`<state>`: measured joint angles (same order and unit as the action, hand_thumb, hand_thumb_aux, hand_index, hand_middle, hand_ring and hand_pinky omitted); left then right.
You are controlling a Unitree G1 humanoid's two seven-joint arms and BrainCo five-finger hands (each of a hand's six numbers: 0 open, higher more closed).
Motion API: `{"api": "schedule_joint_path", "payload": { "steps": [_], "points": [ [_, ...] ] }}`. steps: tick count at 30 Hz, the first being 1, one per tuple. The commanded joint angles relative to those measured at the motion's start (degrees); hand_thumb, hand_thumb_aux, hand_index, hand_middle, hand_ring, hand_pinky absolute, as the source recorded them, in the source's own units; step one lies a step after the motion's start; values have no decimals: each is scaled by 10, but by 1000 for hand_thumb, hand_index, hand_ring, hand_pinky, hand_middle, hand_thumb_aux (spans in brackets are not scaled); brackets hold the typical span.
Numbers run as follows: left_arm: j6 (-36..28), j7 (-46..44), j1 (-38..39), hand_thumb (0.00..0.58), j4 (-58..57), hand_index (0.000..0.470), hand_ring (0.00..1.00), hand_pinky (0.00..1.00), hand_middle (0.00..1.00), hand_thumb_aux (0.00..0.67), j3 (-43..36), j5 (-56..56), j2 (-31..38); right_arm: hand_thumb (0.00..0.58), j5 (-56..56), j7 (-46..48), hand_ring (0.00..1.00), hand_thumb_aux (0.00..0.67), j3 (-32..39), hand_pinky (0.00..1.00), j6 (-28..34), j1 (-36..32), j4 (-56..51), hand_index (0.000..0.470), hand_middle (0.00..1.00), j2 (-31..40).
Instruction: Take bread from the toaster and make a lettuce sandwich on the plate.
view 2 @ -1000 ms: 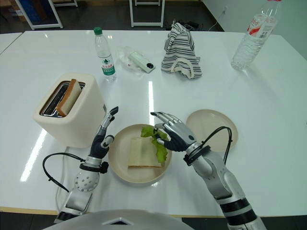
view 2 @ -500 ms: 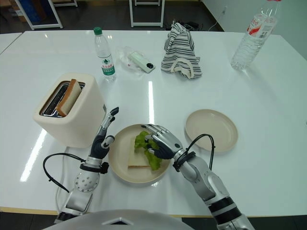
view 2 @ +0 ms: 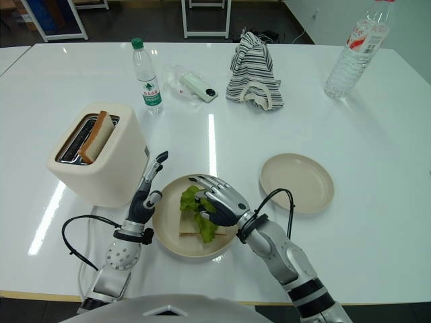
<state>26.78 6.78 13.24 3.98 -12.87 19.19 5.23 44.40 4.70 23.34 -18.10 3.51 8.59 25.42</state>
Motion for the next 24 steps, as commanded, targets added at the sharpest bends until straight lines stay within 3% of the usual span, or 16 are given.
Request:
{"api": "schedule_joint_path", "payload": {
  "steps": [1,3,5,7,10,11,18,19,20,24],
  "points": [
    [-8,-3,1,0,-5,0,0,0,0,0,-1,3,-1,580,18,6,0,670,4,0,4,5,-8,470,0,10],
    [-8,-3,2,0,-5,0,0,0,0,0,-1,3,-1,580,23,11,0,670,3,0,6,9,-6,470,0,16],
    [-9,-3,2,0,-5,0,0,0,0,0,-1,3,-1,542,27,14,0,499,1,0,7,15,-3,350,0,22],
    [-9,-3,2,0,-5,0,0,0,0,0,-1,3,-1,474,28,18,0,384,0,0,9,20,3,269,0,28],
    [-9,-3,2,0,-4,0,0,0,0,0,1,2,0,415,27,27,0,313,-2,0,13,26,18,219,0,34],
    [-9,-4,2,0,-4,0,0,0,0,0,1,2,0,346,26,29,0,244,-3,0,14,28,21,171,0,35],
    [-8,-4,2,0,-3,0,0,0,0,0,2,1,1,223,-7,37,0,145,-17,0,10,35,49,101,0,30],
    [-8,-4,3,0,-2,0,0,0,0,0,2,1,1,164,-28,37,0,102,-25,0,8,36,56,72,0,25],
    [-7,-4,4,0,-2,0,0,0,0,0,2,1,2,0,-55,34,0,0,-36,0,6,35,64,0,0,18],
    [-5,3,4,0,17,0,0,0,0,0,6,16,6,0,-240,26,0,0,-111,0,26,26,94,0,0,-45]
  ]
}}
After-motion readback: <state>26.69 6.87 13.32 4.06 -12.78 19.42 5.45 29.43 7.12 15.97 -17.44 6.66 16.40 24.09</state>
